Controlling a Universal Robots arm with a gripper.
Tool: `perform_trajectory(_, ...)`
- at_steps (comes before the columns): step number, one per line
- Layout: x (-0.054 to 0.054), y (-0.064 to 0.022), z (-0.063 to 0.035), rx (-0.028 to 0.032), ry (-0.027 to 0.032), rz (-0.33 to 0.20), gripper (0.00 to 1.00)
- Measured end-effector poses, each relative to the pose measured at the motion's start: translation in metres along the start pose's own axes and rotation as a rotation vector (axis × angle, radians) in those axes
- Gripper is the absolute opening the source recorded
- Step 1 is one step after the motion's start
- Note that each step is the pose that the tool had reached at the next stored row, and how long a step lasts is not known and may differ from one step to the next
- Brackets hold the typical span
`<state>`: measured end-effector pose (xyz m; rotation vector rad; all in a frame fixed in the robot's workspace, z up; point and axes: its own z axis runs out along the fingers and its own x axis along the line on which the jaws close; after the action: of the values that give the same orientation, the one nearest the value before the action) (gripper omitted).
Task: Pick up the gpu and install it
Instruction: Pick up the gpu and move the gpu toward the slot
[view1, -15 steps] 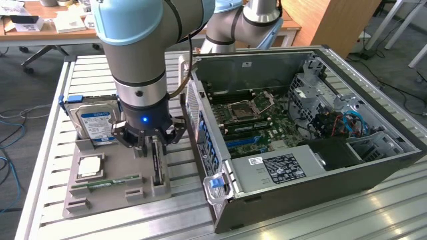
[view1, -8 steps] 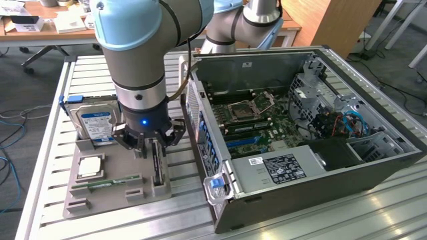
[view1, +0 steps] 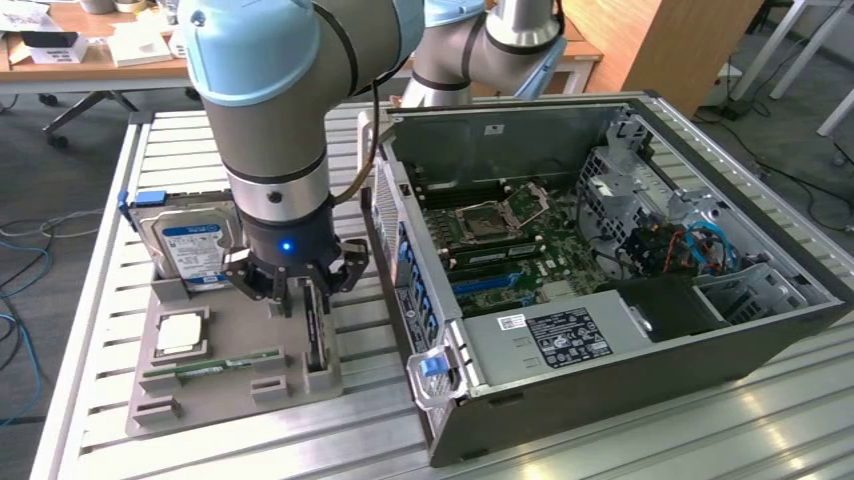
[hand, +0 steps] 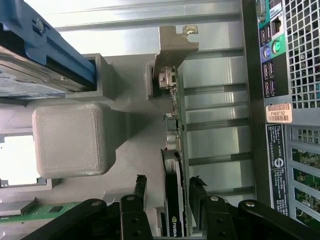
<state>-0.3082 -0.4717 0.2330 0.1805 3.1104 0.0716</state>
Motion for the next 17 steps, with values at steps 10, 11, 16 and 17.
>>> perform_trajectory(10, -0.0038, 0.0006, 0.0011, -0.0001, -0.0001, 0.0, 0.47)
perform_trajectory(11, -0.0038, 0.0006, 0.0011, -0.0001, -0.0001, 0.0, 0.47)
perform_trajectory(16, -0.0038, 0.0005, 0.0021, -0.0001, -0.0001, 0.0, 0.47)
perform_trajectory(17, -0.0038, 0.0005, 0.0021, 0.0, -0.0001, 0.0, 0.47)
